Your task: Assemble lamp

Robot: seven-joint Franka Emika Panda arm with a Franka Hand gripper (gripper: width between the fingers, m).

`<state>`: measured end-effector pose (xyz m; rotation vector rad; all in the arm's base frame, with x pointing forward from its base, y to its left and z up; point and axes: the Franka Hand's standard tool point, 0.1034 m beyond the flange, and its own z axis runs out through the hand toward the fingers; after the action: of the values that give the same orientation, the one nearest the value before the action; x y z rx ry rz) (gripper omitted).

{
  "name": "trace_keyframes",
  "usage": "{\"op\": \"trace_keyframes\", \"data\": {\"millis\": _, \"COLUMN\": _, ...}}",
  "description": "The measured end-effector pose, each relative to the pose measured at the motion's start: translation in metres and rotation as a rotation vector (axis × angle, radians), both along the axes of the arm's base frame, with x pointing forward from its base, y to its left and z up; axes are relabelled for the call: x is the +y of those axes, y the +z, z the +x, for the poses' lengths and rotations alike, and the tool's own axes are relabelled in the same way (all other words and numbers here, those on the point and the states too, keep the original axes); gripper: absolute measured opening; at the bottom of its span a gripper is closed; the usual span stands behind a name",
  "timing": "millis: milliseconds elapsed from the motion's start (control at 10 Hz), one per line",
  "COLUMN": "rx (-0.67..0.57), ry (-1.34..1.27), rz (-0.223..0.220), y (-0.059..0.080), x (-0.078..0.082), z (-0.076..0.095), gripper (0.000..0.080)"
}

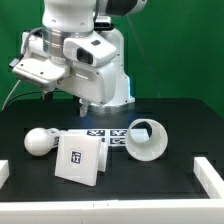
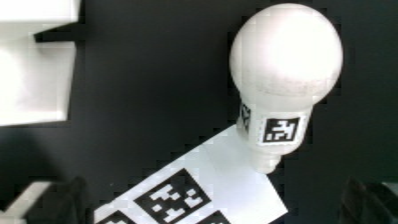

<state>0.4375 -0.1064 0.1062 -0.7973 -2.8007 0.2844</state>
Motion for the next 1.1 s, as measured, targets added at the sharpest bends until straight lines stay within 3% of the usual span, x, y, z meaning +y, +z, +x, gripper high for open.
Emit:
{"op": "trace_keyframes", "data": {"millis": 600, "rx": 0.087, "ry": -0.023, "rz": 0.046, "y": -0.01, "x": 0.008, "z": -0.002, "gripper": 0.0698}}
{"op": "trace_keyframes", "data": {"millis": 1000, "rx": 0.111, "ry": -0.033, "rz": 0.047, "y": -0.011, "x": 0.006, "z": -0.006, "gripper": 0.0698}}
{"op": "trace_keyframes", "data": {"millis": 1100, "rx": 0.149, "ry": -0.037, "rz": 0.065, "y": -0.012, "x": 0.006, "z": -0.009, "gripper": 0.0698}}
